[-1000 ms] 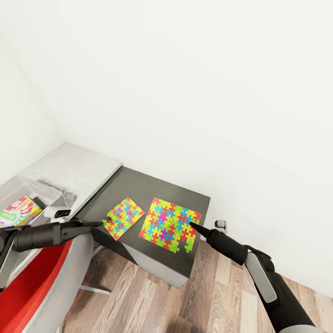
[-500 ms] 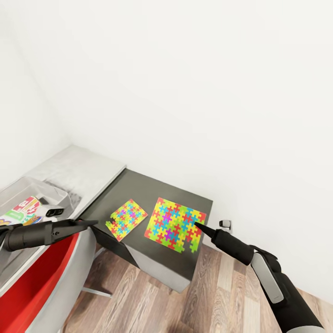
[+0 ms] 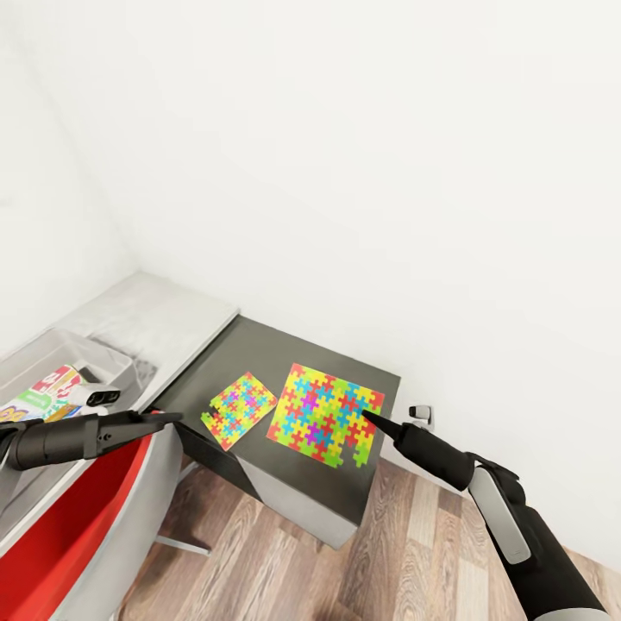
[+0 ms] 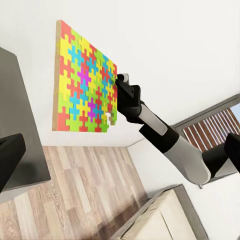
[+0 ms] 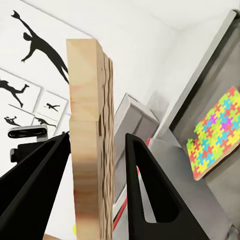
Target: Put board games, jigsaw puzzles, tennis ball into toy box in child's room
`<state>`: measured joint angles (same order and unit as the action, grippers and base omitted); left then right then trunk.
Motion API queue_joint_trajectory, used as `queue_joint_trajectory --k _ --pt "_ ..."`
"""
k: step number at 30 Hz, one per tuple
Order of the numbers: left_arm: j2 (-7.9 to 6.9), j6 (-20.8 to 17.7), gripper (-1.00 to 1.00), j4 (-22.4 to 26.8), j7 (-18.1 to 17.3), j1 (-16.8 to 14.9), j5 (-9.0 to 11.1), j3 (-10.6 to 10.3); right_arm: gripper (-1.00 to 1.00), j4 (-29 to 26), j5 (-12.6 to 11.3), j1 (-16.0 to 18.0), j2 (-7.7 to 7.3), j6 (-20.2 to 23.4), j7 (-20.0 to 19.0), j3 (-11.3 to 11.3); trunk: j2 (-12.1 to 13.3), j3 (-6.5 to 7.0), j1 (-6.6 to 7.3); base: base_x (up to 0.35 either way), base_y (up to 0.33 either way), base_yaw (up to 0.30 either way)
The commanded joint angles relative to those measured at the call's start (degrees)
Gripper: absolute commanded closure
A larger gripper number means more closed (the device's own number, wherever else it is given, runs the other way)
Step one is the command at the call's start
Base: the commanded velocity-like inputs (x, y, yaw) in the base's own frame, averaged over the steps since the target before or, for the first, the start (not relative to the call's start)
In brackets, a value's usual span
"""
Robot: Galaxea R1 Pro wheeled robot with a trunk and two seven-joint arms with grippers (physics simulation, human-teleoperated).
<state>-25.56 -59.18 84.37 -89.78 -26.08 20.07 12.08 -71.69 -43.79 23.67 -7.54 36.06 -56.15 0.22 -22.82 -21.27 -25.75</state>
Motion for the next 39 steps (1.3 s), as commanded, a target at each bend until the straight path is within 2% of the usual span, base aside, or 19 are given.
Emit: queue_joint_trajectory --k 1,21,31,33,35,36,39 --pt "-0.02 -0.6 -1.0 0.01 -0.22 -0.05 -0.03 -0.02 1.0 -0.03 -0.33 0.03 -0.02 0.31 -0.05 0.03 -0.1 -0.03 -0.03 0.0 0.0 0.082" --pt "0.0 -0.67 -1.0 0.01 -0.22 0.09 -0.03 -0.01 1.0 -1.17 -0.24 -0.02 0.42 0.24 0.04 0.22 -0.1 1.63 -0.03 0.0 0.0 0.137" --pt "-0.01 -0.67 -1.0 0.01 -0.22 1.14 0.01 0.5 1.0 -1.19 -0.24 -0.02 0.72 0.27 0.16 0.31 -0.1 2.48 -0.03 0.0 0.0 0.162" --pt "-0.07 -0.66 -1.0 0.01 -0.22 1.44 0.67 0.65 1.0 -1.3 -0.24 -0.02 0.75 0.25 0.11 0.31 -0.1 2.66 -0.03 0.0 0.0 0.168" --pt "-0.09 -0.57 -1.0 0.01 -0.22 1.61 1.89 0.7 1.0 -1.58 -0.24 -0.02 0.74 0.26 0.14 0.31 -0.1 2.83 -0.03 0.0 0.0 0.169" --pt "-0.13 -0.48 -1.0 0.01 -0.22 1.75 3.26 0.74 1.0 -1.84 -0.24 -0.02 0.73 0.27 0.15 0.35 -0.1 2.91 -0.03 0.0 0.0 0.169" --pt "-0.17 -0.37 -1.0 0.01 -0.22 2.21 4.58 0.87 1.0 -2.01 -0.24 -0.02 0.76 0.25 0.2 0.42 -0.1 3.17 -0.03 0.0 0.0 0.169"
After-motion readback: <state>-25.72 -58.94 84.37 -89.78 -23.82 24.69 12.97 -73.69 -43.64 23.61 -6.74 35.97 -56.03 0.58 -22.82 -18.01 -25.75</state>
